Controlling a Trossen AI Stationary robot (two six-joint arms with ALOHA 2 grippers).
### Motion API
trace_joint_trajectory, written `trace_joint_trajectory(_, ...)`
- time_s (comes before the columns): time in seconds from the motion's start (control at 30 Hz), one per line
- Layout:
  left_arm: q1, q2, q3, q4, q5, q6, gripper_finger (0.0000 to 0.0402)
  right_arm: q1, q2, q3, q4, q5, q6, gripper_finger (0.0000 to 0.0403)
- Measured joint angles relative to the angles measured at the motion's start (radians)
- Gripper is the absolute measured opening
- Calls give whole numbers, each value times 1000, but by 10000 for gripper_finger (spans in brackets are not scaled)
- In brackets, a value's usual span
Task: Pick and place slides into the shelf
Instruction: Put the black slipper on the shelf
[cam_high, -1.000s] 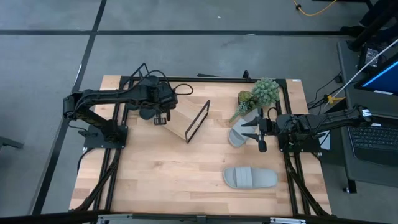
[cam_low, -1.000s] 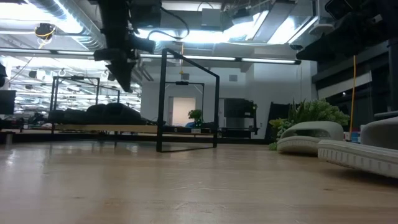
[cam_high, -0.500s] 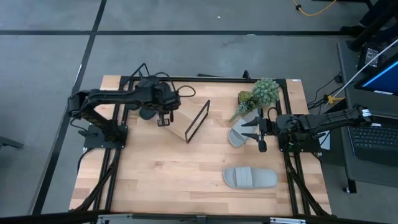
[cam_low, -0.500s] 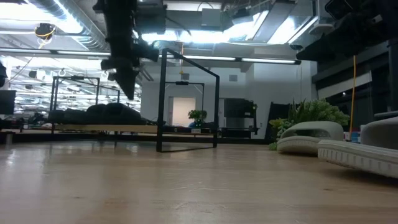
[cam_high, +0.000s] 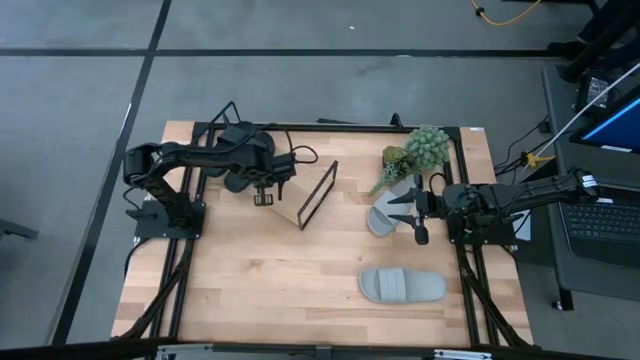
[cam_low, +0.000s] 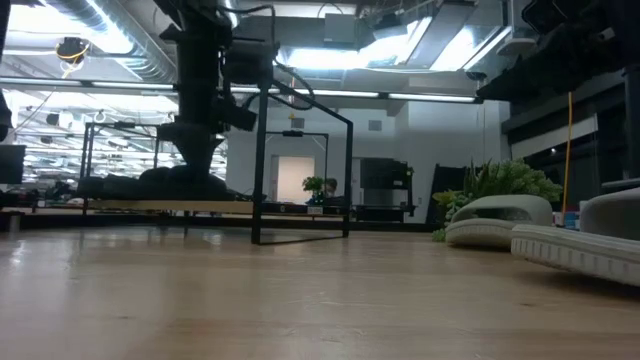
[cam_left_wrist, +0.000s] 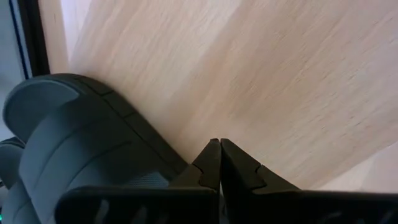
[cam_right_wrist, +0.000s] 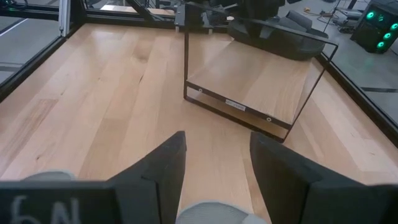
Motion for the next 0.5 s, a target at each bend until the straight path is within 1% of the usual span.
trace_joint_trajectory(0.3,42,54,0,-19,-4,0,0,0,0,0,1,0,0,180)
trace_joint_trajectory(0.43,52,62,0,-41,-72,-1,0,0,1,0,-1,0,0,180)
trace_joint_trajectory(0.5,57,62,0,-51,-85,-1,0,0,4,0,0,0,0,180)
